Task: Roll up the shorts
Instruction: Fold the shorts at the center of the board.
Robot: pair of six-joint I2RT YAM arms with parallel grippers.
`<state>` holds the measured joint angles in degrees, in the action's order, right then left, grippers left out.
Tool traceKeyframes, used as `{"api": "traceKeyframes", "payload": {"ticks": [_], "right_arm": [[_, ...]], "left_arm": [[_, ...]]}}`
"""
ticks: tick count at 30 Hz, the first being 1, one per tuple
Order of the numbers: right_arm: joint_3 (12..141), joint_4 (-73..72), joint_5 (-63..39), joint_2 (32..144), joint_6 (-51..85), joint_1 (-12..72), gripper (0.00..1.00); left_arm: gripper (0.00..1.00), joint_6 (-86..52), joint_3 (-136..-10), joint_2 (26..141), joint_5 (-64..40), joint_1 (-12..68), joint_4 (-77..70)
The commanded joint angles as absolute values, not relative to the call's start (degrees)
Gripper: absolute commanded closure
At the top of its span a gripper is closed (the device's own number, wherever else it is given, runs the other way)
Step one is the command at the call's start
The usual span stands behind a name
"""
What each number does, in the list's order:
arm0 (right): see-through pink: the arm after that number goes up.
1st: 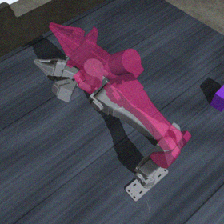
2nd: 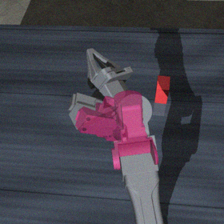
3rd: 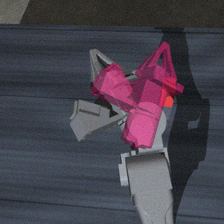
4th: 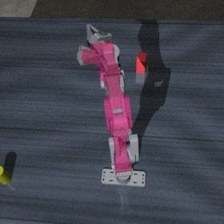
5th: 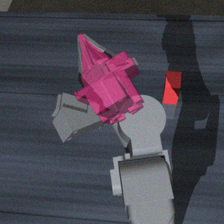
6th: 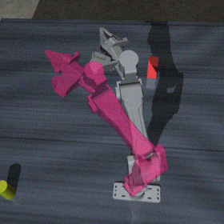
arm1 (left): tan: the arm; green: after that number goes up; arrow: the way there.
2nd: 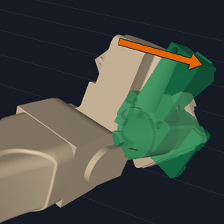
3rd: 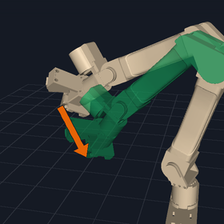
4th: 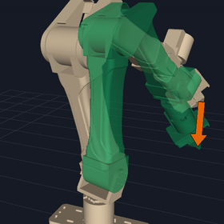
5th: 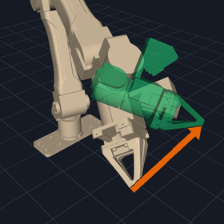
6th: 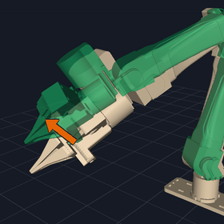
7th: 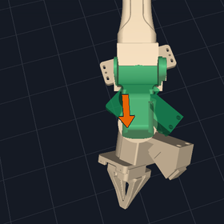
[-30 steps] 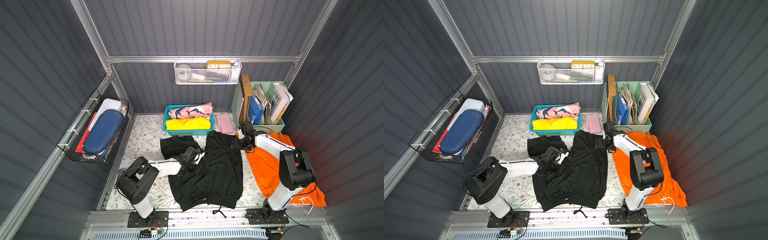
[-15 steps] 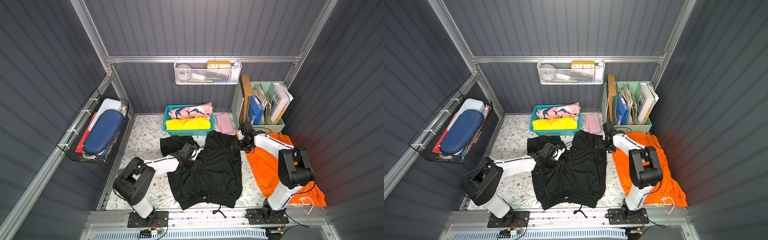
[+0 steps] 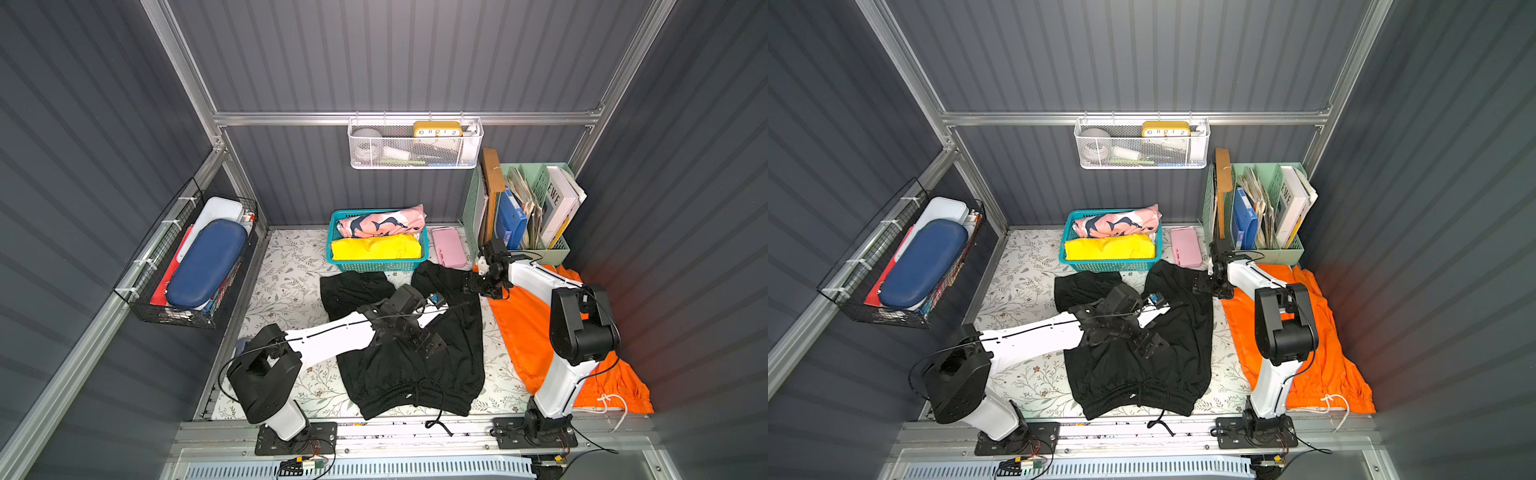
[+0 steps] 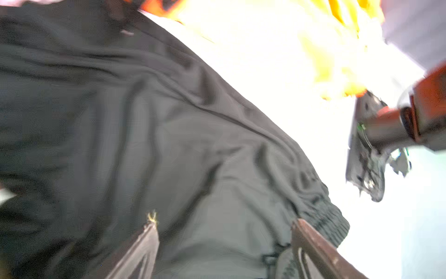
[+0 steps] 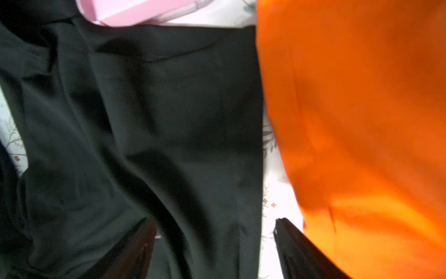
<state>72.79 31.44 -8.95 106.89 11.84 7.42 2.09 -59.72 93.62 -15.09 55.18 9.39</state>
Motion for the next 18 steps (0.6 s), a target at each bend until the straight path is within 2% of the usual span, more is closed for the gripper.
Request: {"api": "traceKeyframes", "payload": {"ticks": [1, 8, 18], "right_arm": [[73.6, 32.9, -10.5, 107.1, 12.5, 6.9, 0.18], [74.2, 33.5, -10.1, 108.0, 12.6, 6.5, 0.17], [72.8, 32.5, -17.8, 107.9, 12.1, 5.6, 0.18]], "left_arm": [[0.07, 3.0, -63.4, 97.1, -10.7, 59.8, 11.7], [0.04, 1.4, -69.7, 103.8, -3.9, 70.8, 16.4], [0.02, -7.2, -73.0, 111.2, 4.0, 77.9, 16.9]]}}
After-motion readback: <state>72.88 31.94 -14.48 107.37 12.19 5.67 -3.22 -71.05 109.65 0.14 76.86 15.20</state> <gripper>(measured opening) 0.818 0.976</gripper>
